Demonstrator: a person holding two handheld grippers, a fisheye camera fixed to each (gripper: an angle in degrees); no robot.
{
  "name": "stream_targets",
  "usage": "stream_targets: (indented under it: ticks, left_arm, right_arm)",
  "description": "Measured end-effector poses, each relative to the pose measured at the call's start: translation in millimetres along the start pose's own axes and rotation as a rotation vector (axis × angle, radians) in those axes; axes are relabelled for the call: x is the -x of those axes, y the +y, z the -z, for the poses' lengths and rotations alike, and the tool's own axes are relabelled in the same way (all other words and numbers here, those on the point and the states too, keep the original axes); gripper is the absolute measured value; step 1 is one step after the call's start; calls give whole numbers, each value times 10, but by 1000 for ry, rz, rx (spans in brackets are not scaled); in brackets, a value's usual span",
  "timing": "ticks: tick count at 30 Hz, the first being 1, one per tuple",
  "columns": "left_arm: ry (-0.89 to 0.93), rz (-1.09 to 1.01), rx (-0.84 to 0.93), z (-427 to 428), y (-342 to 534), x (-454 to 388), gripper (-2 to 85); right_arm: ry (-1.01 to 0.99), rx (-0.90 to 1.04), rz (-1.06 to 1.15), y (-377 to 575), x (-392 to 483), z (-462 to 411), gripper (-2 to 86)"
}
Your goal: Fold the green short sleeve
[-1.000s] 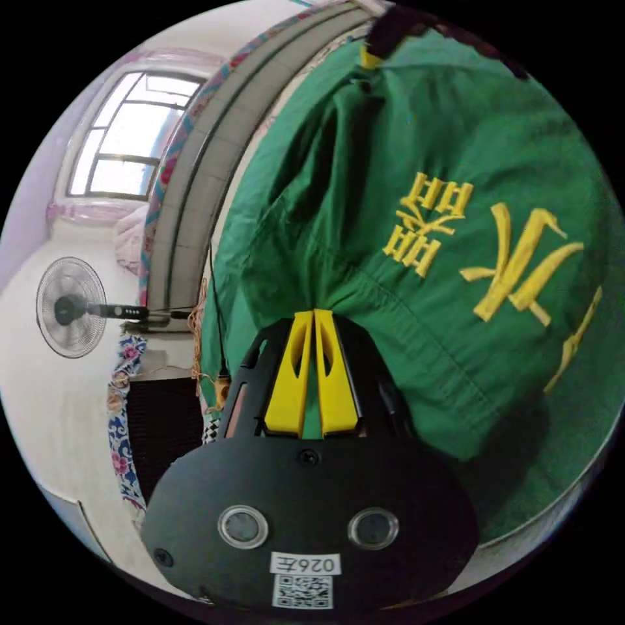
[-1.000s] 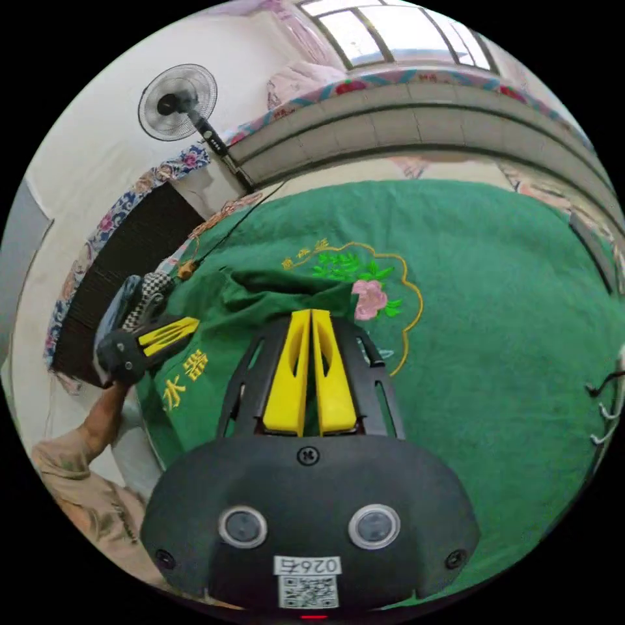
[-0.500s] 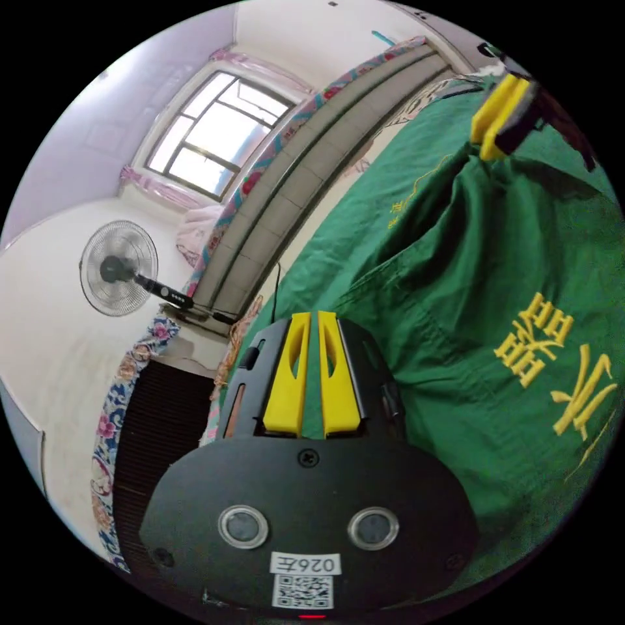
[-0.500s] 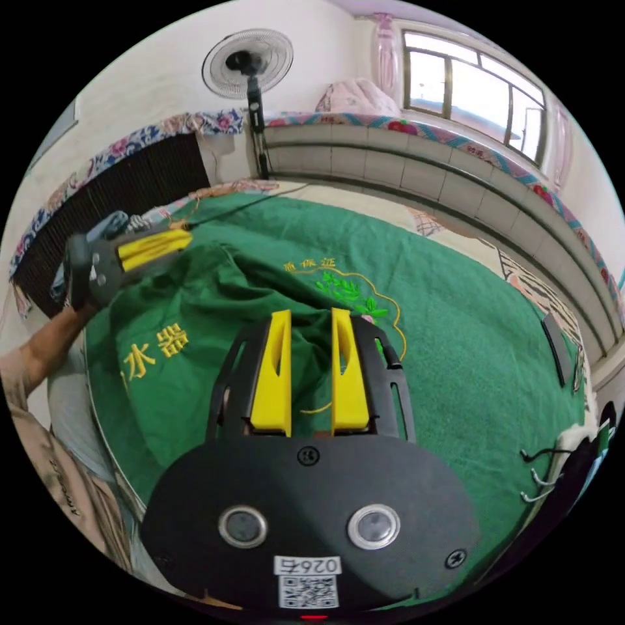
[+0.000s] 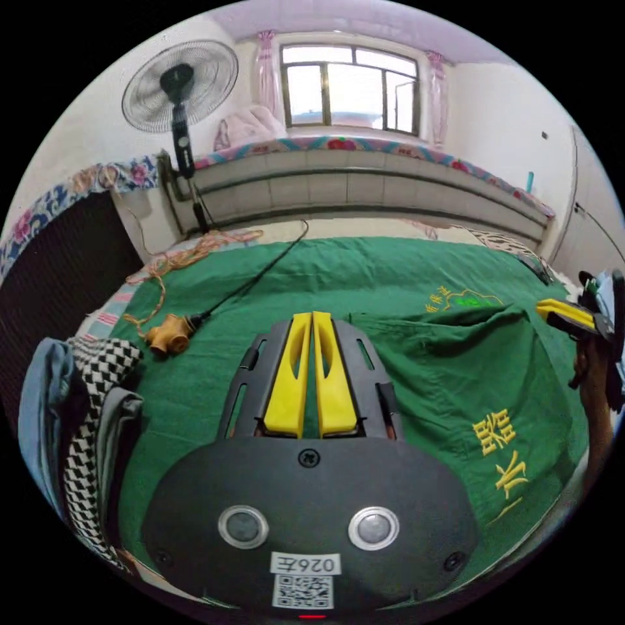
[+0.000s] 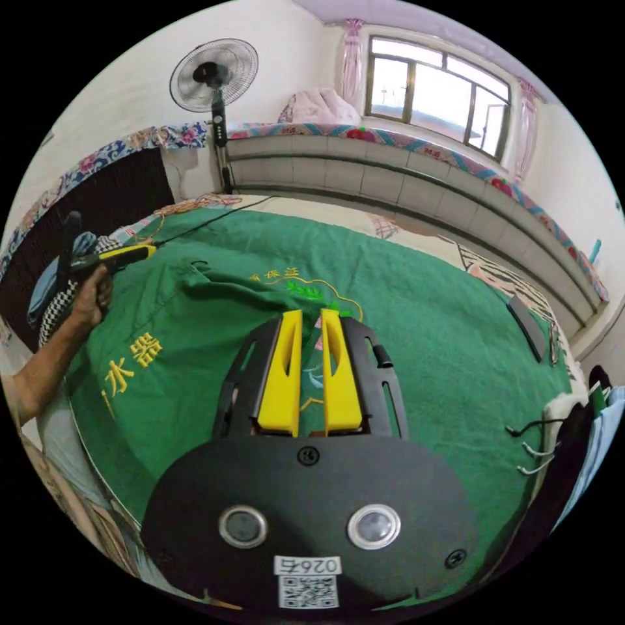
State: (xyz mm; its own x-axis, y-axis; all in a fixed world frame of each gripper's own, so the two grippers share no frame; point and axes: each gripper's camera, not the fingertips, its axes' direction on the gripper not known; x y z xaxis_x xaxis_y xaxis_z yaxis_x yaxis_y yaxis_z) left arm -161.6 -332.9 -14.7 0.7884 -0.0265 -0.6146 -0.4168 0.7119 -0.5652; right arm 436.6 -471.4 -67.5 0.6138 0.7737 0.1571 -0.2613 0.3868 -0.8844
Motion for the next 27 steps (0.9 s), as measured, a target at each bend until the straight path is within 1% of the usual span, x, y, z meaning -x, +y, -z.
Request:
stream_targets:
  ticks: [1,2,3,4,5,6,7,8,9,10,11,12,13,14,15,16,17,18,19,20,21,22,23,24,25,26,27]
  left_arm:
    - [-20,-75,-73,104,-10,-171,-9]
    - [-2,-205,-153,187,-15,-397,-8]
    - [1,-287,-187,202,-9,-531,-8]
    - [-32,-433,-181,109,-2,-782,-8]
    - [-113,-555,-60,-196,13,-980,-8]
    - [-166,-593,37,-421,36,-1033,-8]
    - [-176,-636,155,-778,138,-1042,-8]
    - [-176,-619,6,-656,225,-965,-8]
    - [-205,-593,31,-646,200,-931,-8]
    - [-268,-558,166,-698,108,-868,-8]
    - [-303,-568,240,-680,53,-820,-8]
    - [-314,-577,232,-618,44,-802,-8]
    - [-319,-607,170,-420,45,-791,-8]
    - [-318,-641,113,-204,52,-798,-7]
    - [-307,-644,93,-96,55,-797,-7]
    - [-230,-650,64,93,80,-787,-7]
    - [-91,-684,54,230,140,-778,-7]
    - [-22,-704,69,259,173,-773,-7]
    - [62,-735,157,192,231,-764,-7]
    - [65,-755,318,-70,307,-736,-7]
    - [51,-761,413,-251,361,-705,-7]
    - [101,-696,430,-435,432,-572,-7]
    - [168,-606,371,-403,411,-375,-7]
    - [204,-561,384,-404,367,-283,-7]
    - [269,-498,432,-410,270,-116,-6]
    - [312,-463,412,-365,204,49,-6]
    - [318,-435,370,-321,182,144,-5]
  right_arm:
    - [-10,-17,19,-5,50,14,10]
    - [-25,-45,65,-12,179,12,2]
    - [-49,-50,124,-16,325,-53,-3]
    - [-57,-38,153,-17,389,-111,-6]
    - [-34,34,182,-19,475,-302,-7]
    - [36,171,214,5,482,-579,-8]
    - [54,230,227,32,449,-699,-8]
    - [-2,195,171,64,312,-717,-9]
    - [-19,215,66,35,146,-687,-9]
    - [-4,239,39,13,88,-671,-9]
    - [60,233,2,-15,3,-576,-9]
    - [76,164,-4,-22,-31,-400,-9]
    - [32,125,17,-27,-28,-298,-9]
    - [-132,73,90,-45,-3,-111,-9]
    - [-319,54,190,-53,46,39,-9]
    - [-393,53,238,-46,78,93,-9]
    - [-519,77,345,-5,160,159,-9]
    - [-611,159,454,56,252,129,-9]
    - [-634,227,497,91,298,66,-9]
    - [-606,439,565,184,388,-185,-9]
    - [-463,649,570,312,422,-534,-9]
    - [-484,678,546,341,408,-645,-9]
    - [-529,700,466,320,304,-747,-9]
    - [-559,697,407,270,171,-745,-9]
    - [-566,680,391,257,112,-726,-9]
    - [-587,636,369,246,2,-680,-8]
    - [-610,593,332,231,-122,-639,-7]
